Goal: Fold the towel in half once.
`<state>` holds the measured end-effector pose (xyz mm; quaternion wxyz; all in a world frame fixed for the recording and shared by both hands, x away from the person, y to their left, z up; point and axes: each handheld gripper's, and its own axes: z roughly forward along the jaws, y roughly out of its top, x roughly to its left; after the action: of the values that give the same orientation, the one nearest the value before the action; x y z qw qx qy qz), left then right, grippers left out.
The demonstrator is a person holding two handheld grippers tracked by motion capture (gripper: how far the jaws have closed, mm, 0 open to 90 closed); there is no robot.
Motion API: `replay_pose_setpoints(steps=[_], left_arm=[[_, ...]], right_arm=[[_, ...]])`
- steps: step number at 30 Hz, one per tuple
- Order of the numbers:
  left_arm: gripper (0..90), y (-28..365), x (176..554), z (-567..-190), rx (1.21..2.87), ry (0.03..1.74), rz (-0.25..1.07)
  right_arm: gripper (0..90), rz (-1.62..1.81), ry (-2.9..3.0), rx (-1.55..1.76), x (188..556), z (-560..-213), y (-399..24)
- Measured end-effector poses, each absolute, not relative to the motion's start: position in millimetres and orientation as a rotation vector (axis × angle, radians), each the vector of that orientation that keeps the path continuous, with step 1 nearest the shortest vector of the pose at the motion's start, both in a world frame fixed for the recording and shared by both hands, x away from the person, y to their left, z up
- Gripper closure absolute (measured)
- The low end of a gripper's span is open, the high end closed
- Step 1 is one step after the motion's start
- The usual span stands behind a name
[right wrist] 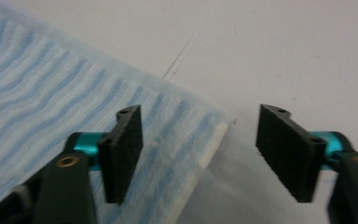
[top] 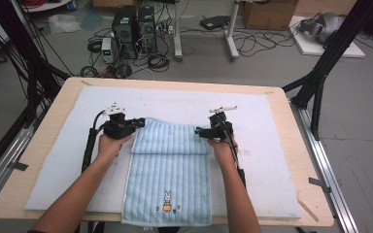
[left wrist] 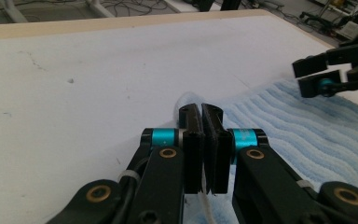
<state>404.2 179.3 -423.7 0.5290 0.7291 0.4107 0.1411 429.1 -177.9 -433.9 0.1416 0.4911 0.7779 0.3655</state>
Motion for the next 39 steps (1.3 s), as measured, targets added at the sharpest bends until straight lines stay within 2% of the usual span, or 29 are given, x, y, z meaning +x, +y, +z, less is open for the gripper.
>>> replay_pose_setpoints(steps=[2,5,6,7,14,23,31,39], left_arm=[[86.6,180.4,403.6,-424.0,1.731,0.981,0.333],[86.7,182.3,402.1,-423.7,1.725,0.981,0.327],[86.6,183.2,401.3,-423.4,1.722,0.978,0.327],[86.6,184.1,400.1,-423.0,1.717,0.979,0.328],[86.7,193.8,386.8,-414.6,1.686,0.958,0.317],[86.6,204.3,351.3,-412.3,1.630,0.919,0.274],[86.6,208.8,320.0,-428.5,1.672,0.941,0.244],[86.4,207.7,295.3,-438.8,1.762,0.942,0.210]], right_arm=[[49.1,1.018,2.267,1.410,434.2,-436.5,-173.5],[69.5,0.949,2.306,1.334,434.2,-438.9,-166.4],[80.2,0.968,2.323,1.321,433.4,-438.2,-165.9],[81.5,0.964,2.319,1.290,432.6,-437.3,-165.6],[82.4,1.034,2.248,1.213,415.2,-416.1,-169.9],[82.0,1.172,2.206,1.106,363.6,-401.0,-182.8],[81.7,1.187,2.240,1.048,316.8,-409.1,-188.5],[81.7,1.184,2.308,1.060,289.4,-423.9,-191.6]])
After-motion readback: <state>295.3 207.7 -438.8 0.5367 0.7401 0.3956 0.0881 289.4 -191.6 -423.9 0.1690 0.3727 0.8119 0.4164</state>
